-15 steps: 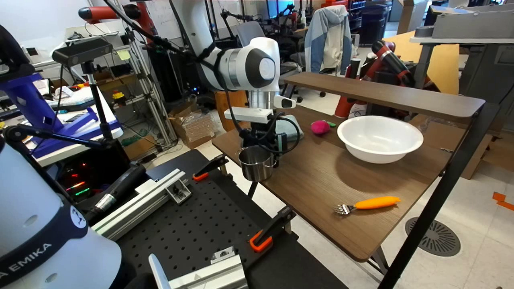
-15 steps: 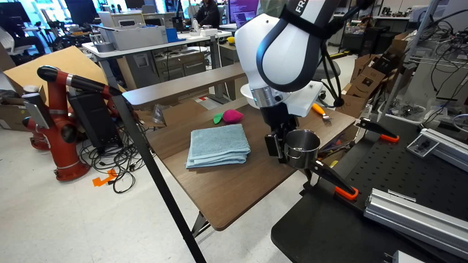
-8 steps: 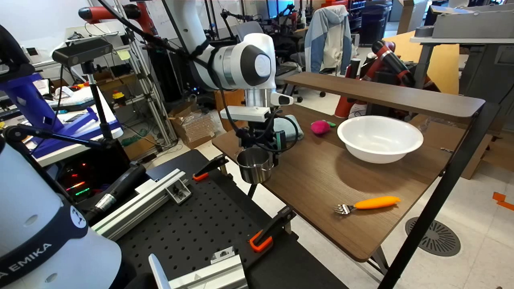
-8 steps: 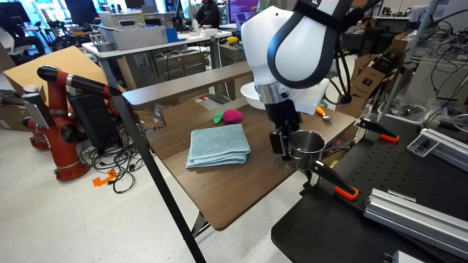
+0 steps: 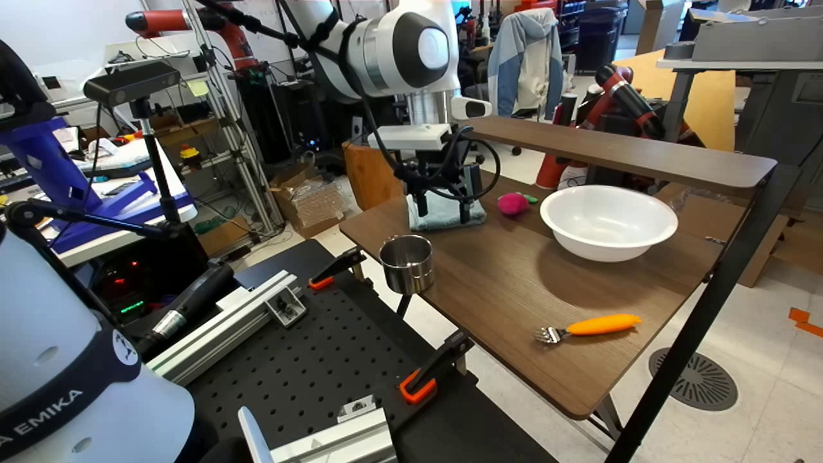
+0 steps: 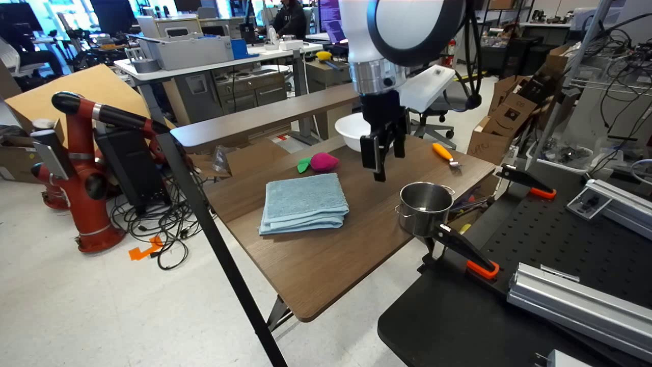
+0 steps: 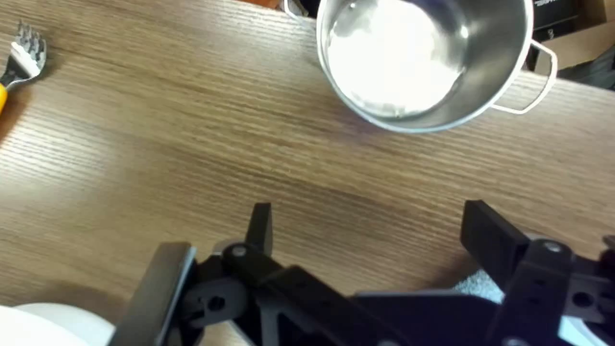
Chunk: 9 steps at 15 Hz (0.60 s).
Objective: Push the silver pot to the edge of the table
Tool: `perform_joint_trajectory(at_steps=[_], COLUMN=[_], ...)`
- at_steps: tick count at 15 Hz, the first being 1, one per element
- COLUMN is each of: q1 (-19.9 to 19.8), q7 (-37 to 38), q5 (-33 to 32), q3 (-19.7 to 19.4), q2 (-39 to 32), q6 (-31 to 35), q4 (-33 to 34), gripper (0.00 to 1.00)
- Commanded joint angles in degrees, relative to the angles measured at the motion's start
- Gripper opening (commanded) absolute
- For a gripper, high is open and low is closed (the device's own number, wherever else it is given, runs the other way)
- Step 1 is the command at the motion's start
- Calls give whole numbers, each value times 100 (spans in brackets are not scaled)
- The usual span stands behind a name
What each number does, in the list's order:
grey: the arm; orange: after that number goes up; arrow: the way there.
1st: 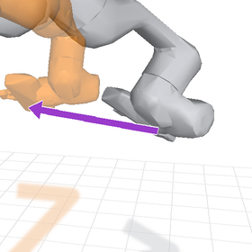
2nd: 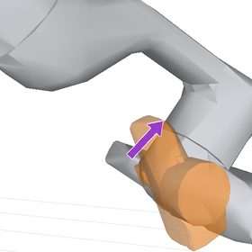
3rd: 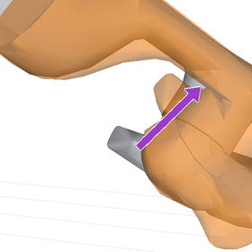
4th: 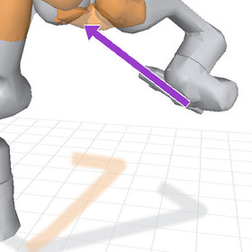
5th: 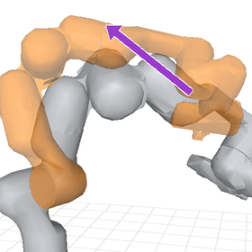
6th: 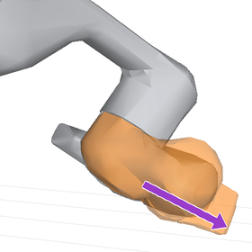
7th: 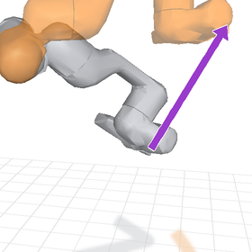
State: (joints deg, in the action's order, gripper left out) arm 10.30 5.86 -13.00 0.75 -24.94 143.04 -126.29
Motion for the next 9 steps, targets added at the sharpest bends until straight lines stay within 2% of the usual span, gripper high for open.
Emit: perform_joint_trajectory(at_steps=[1, 2, 3, 9], q1=[-242, -302, -150, -155], q7=[-242, -320, -111, -125], q5=[363, 491, 236, 253], q3=[169, 203, 74, 79], q2=[437, 502, 309, 310], q6=[-3, 21, -14, -18], q4=[-168, -177, -16, -20], gripper=[100, 100, 100, 100])
